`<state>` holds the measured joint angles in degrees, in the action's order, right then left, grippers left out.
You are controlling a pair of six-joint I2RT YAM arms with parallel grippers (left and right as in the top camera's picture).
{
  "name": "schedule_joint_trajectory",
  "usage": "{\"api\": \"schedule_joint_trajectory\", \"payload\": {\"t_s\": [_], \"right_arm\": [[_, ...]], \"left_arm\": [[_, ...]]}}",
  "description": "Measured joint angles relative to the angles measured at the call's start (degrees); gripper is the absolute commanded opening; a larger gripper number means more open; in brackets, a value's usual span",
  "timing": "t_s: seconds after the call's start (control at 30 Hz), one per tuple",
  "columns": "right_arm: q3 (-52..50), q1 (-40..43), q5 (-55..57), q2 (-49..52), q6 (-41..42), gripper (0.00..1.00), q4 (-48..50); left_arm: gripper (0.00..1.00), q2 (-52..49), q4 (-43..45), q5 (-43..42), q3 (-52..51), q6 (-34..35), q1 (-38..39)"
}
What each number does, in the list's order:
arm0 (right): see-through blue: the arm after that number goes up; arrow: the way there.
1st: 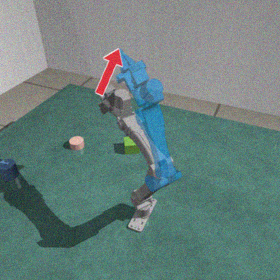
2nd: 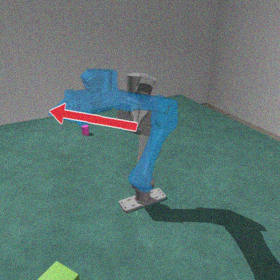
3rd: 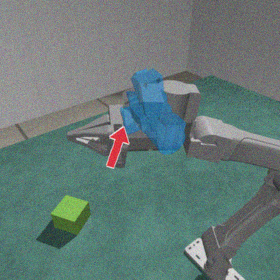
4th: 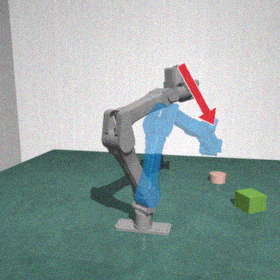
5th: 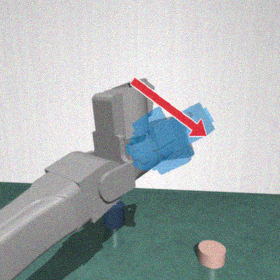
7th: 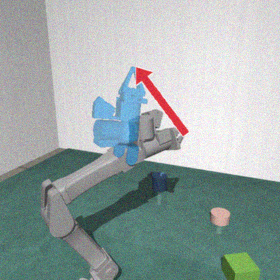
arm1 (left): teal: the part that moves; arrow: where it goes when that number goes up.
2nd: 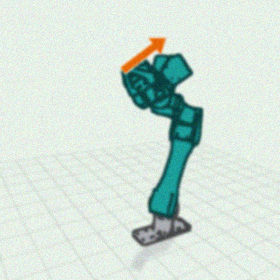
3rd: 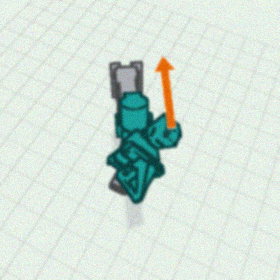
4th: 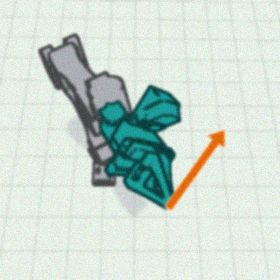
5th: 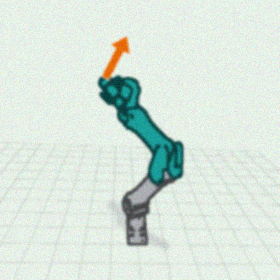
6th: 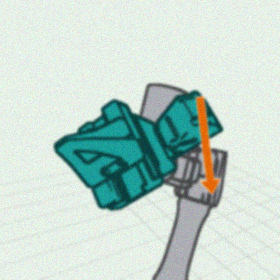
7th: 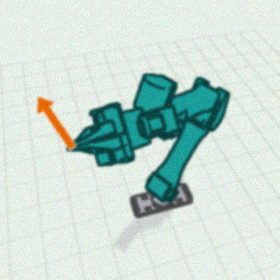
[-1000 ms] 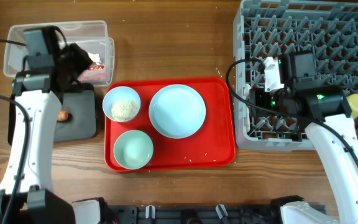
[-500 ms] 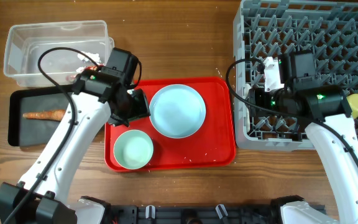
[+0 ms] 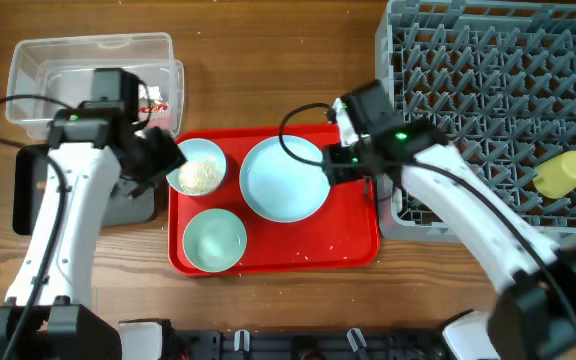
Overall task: Sort waste into correct bins and load items into the dishwasher rack
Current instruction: 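Grasp the empty blue plate edge with the right gripper and lift, then place the blue plate upright into the dish rack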
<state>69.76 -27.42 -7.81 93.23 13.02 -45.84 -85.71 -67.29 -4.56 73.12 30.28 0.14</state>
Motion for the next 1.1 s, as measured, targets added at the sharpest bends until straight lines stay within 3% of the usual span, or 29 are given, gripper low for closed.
{"api": "schedule_joint_trajectory", "payload": {"t_s": [0.13, 0.23, 0.33, 0.5, 0.6, 0.9, 1.1], "right_arm": [[0.0, -0.3, 2.1, 8.3, 4.0, 0.47, 2.2], [0.0, -0.3, 2.5, 13.5, 5.3, 0.39, 2.6], [0.0, -0.3, 2.1, 17.0, 6.0, 0.37, 4.3], [0.2, -0.3, 1.3, 17.9, 7.3, 0.13, 6.1], [0.2, -0.3, 0.6, 18.1, 8.7, 0.04, 6.3], [0.8, 0.5, -0.5, 16.9, 9.8, 0.04, 5.0], [4.4, 4.4, 6.0, 0.8, 3.5, 0.04, 0.5]], "left_arm": [[0.69, 0.0, -0.1, 0.2, 0.0, 0.0, -3.3], [0.69, 0.0, -0.2, 0.2, 0.0, 0.0, -3.5], [0.70, 0.0, -0.1, 0.2, 0.0, 0.0, -3.5], [0.70, 0.0, 0.0, 0.2, 0.0, 0.0, -3.5], [0.70, 0.0, 0.0, 0.2, 0.0, 0.0, -3.5], [0.70, 0.0, 0.0, 0.2, 0.0, 0.0, -3.5], [0.70, 0.0, 0.2, 0.2, 0.0, 0.0, -3.5]]}}
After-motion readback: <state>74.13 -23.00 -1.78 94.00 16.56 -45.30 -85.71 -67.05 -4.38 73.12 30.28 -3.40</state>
